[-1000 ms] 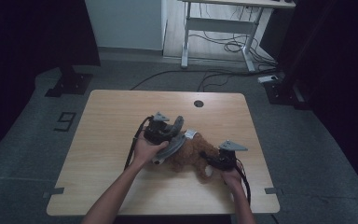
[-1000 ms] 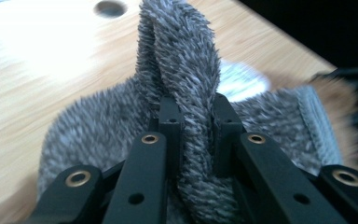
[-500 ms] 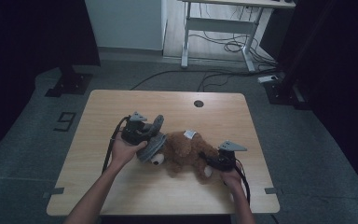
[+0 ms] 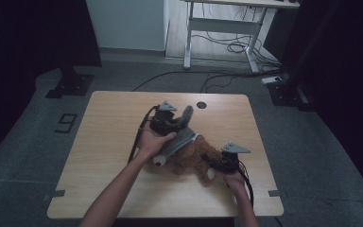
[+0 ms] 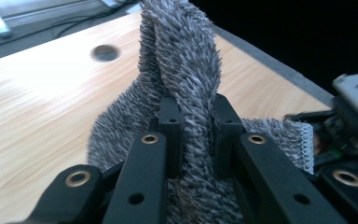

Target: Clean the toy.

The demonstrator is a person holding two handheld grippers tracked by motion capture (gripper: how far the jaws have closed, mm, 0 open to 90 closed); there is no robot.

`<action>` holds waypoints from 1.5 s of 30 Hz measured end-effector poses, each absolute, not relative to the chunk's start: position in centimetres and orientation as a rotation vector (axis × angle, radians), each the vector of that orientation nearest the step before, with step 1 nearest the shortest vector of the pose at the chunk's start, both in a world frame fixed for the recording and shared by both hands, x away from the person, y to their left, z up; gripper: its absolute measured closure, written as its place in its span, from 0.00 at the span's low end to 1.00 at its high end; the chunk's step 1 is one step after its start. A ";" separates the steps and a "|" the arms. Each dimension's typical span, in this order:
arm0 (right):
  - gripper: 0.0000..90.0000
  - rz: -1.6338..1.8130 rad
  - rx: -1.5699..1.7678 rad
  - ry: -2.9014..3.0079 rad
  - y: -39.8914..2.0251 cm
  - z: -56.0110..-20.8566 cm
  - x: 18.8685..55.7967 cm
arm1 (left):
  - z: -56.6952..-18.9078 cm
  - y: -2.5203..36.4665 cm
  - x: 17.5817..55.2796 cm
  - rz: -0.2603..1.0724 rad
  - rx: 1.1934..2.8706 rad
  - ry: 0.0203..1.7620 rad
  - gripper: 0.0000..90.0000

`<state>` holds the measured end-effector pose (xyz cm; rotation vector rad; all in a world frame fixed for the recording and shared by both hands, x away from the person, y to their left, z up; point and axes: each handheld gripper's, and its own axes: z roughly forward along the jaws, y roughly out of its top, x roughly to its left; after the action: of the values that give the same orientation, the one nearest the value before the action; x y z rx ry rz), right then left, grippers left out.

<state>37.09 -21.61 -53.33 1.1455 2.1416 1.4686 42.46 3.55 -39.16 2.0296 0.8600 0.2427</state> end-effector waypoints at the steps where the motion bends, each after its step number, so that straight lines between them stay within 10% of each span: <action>1: 0.65 1.470 1.145 2.142 -21.6 -53.3 37.1 | -39.6 1.6 42.5 0.220 2.061 0.838 0.86; 26: 0.65 1.466 1.146 2.141 -21.7 -53.4 37.1 | -42.9 4.2 41.0 0.238 2.160 0.903 0.86; 45: 0.65 1.451 1.130 2.145 -21.7 -53.5 37.1 | -43.5 -1.7 40.4 0.221 2.217 0.811 0.86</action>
<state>37.10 -21.68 -53.46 1.1299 2.1451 1.4513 40.39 -1.75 -43.53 2.2167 0.8107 0.2215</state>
